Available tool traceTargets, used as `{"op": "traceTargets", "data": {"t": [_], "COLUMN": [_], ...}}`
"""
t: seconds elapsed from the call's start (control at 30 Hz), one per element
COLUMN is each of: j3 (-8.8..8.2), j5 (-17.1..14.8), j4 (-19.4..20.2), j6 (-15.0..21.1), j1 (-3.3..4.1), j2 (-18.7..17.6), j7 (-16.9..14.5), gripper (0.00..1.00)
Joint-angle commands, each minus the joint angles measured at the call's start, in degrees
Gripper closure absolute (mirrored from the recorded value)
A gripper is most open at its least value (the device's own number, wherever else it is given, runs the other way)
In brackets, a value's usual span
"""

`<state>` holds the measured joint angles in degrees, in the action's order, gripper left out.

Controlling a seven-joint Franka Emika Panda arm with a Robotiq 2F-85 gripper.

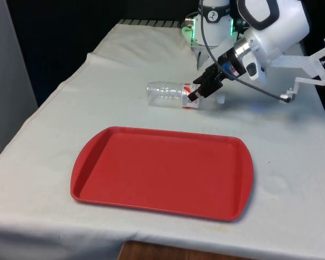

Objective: Place the bottle upright on the tray.

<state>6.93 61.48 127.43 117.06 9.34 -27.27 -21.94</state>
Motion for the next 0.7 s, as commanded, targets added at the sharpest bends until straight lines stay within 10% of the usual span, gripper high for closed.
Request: {"op": "traceTargets", "data": {"t": [0.0, 0.67], "j3": [-0.11, -0.06], "j5": [0.4, 0.0], "j4": [-0.34, -1.89], "j6": [0.0, -0.06], "j1": [0.17, -0.17], "j2": [-0.46, -2.52], "j7": [0.4, -0.46], "gripper": [0.0, 0.0]}}
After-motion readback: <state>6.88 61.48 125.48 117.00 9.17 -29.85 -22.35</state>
